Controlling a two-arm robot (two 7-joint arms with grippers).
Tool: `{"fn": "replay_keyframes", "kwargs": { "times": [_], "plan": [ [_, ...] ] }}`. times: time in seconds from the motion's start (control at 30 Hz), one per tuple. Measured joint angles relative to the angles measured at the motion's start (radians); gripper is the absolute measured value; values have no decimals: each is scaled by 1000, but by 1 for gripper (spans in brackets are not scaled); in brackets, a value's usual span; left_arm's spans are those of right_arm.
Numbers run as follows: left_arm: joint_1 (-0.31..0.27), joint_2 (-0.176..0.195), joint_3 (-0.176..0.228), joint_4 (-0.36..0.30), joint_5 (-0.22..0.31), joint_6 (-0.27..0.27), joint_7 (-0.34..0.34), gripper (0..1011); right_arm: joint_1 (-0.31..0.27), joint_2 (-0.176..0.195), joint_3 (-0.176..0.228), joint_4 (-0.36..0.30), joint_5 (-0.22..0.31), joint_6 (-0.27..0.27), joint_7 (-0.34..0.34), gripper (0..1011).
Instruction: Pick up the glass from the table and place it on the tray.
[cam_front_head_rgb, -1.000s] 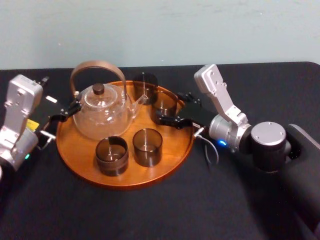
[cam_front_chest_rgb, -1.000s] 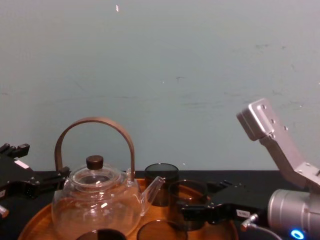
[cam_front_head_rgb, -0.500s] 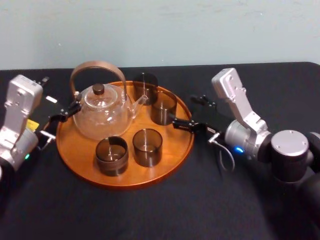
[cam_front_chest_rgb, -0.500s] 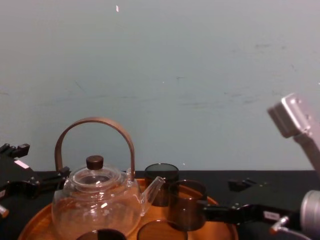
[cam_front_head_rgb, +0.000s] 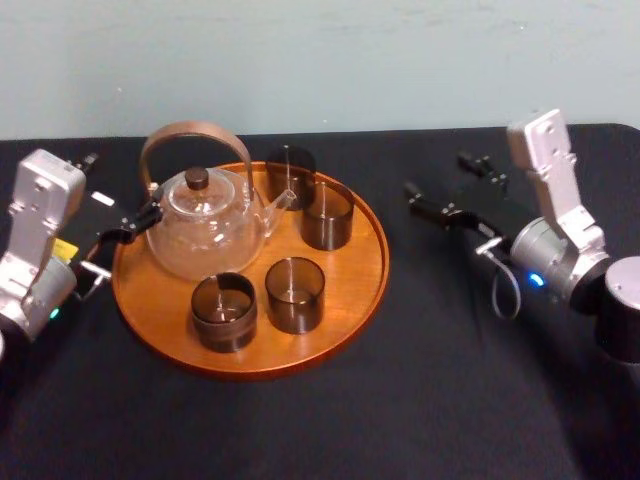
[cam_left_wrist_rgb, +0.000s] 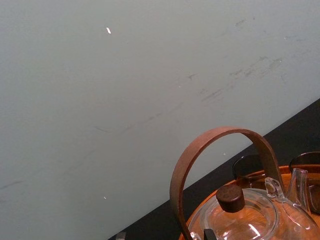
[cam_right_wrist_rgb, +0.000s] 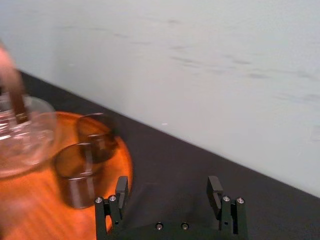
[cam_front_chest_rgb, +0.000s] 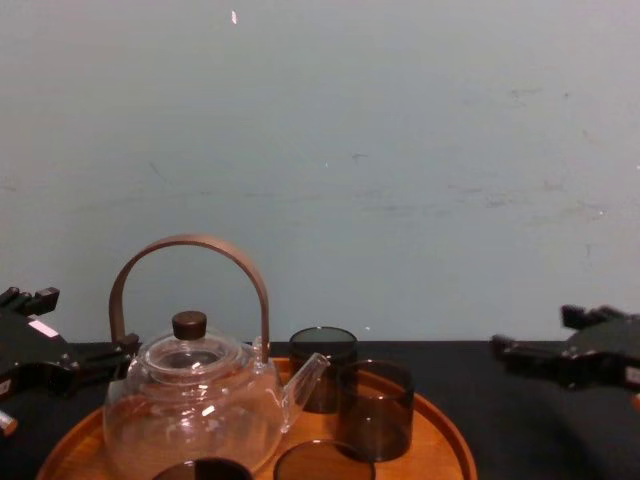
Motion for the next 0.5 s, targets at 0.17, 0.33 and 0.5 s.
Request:
{"fn": "replay_keyframes", "kwargs": {
  "times": [0.17,0.33,0.5],
  "plan": [
    [0,0,0,0,0,0,0,1010,0,-3,44,6,-12,-10,-41,1002],
    [0,0,0,0,0,0,0,1009,3,-9,72,18,-22,-14,-62,1002],
    [0,0,0,0,0,0,0,1010,5,-13,82,23,-30,-16,-71,1002]
  ]
}}
